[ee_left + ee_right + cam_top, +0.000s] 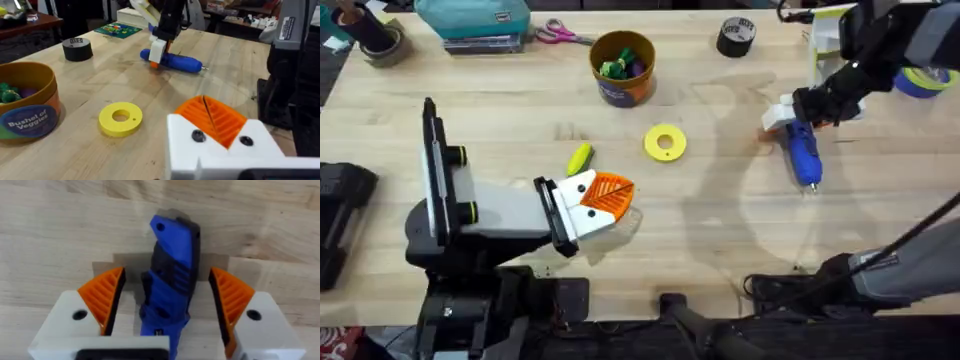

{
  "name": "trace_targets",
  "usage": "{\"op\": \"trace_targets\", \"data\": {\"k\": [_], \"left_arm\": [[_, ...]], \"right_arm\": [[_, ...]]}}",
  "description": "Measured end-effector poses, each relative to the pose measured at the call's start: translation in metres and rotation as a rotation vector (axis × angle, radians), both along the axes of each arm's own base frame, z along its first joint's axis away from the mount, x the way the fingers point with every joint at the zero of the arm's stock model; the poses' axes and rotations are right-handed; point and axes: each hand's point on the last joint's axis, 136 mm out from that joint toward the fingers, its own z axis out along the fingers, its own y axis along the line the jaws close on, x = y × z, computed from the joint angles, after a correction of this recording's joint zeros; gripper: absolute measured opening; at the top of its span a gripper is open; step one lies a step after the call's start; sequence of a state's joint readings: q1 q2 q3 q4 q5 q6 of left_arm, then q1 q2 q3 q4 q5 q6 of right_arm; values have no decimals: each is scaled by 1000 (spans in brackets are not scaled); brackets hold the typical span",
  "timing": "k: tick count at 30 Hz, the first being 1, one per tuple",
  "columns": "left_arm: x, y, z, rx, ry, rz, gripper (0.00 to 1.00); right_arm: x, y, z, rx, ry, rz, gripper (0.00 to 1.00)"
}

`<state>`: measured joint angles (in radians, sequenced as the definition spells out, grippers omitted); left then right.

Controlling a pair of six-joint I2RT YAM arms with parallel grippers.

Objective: Pick up the gripper from the table and insert it into the empty holder that is missing its gripper. Then pick up a screw, insert it into the mounting hole, and use the screwdriver to tighten it. Finally, clean up the table by picking up the vegetable and placing it into the bucket.

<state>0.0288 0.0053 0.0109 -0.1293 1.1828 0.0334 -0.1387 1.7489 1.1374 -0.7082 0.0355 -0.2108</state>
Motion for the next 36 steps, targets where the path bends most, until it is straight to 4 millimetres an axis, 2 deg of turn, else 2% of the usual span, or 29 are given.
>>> {"op": "trace_targets", "data": {"k": [11,15,17,18,20,22,23,24,36], "left_arm": [[0,0,0,0,1,0,13],[0,0,0,0,0,0,13],[0,0,0,0,1,0,13],[0,0,0,0,1,0,13],[0,0,0,0,1,0,13],[0,0,0,0,1,0,13],[0,0,0,0,1,0,13],[0,0,0,0,1,0,13],[0,0,0,0,1,0,13]], "right_arm": [[-3,0,-4,3,21,-1,993],[-4,0,-4,4,22,-1,911],[-4,0,-4,4,23,1,815],[-4,0,-4,3,23,4,722],[-3,0,-4,0,22,5,484],[-3,-1,-4,2,22,4,168],[-4,-1,-5,3,25,2,56],[-4,0,-5,3,26,1,25],[-6,0,-5,7,35,-12,24]]}}
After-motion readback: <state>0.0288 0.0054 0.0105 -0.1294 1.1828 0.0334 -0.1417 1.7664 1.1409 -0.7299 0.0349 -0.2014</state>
